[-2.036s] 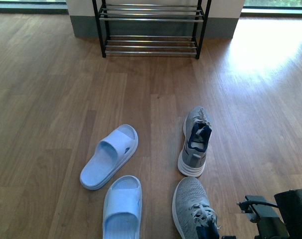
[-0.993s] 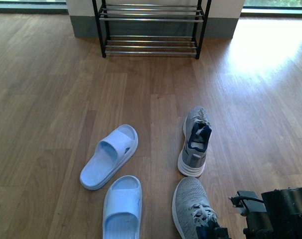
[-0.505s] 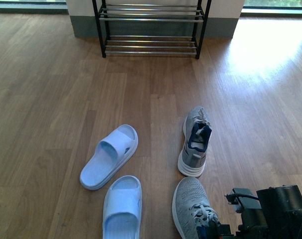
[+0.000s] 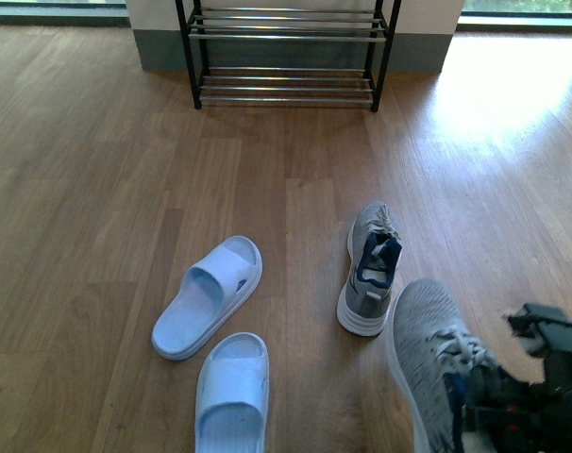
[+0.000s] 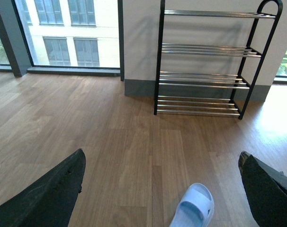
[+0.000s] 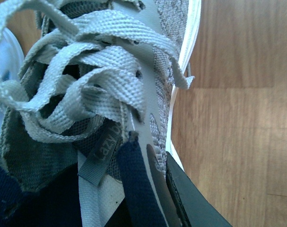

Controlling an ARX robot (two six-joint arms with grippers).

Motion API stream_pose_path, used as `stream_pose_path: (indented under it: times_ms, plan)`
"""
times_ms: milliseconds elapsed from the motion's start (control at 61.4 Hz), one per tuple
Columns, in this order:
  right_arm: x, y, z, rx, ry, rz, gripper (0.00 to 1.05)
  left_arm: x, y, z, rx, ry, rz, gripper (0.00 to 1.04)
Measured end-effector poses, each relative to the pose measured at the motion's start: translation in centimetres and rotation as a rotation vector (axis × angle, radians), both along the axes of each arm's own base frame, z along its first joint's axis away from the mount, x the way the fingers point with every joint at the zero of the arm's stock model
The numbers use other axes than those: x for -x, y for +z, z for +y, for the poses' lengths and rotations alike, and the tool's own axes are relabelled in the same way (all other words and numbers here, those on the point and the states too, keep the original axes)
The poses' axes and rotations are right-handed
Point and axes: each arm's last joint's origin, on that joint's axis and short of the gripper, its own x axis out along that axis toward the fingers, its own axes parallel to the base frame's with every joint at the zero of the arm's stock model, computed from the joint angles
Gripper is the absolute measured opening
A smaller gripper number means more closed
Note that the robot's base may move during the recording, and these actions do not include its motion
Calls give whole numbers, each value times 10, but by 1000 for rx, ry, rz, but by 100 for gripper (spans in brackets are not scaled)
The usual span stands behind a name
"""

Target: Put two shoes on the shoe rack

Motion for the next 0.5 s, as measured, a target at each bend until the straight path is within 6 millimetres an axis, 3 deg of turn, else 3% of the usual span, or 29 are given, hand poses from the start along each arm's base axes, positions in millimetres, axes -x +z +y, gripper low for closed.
stream_pose_path:
  times_ms: [244,505]
  plan:
    - [14,90,-32,63,-152,-161,2,0,0,0,0,0,0,95]
    - [38,169,-24,40,-104,-395,2,0,0,0,0,0,0,95]
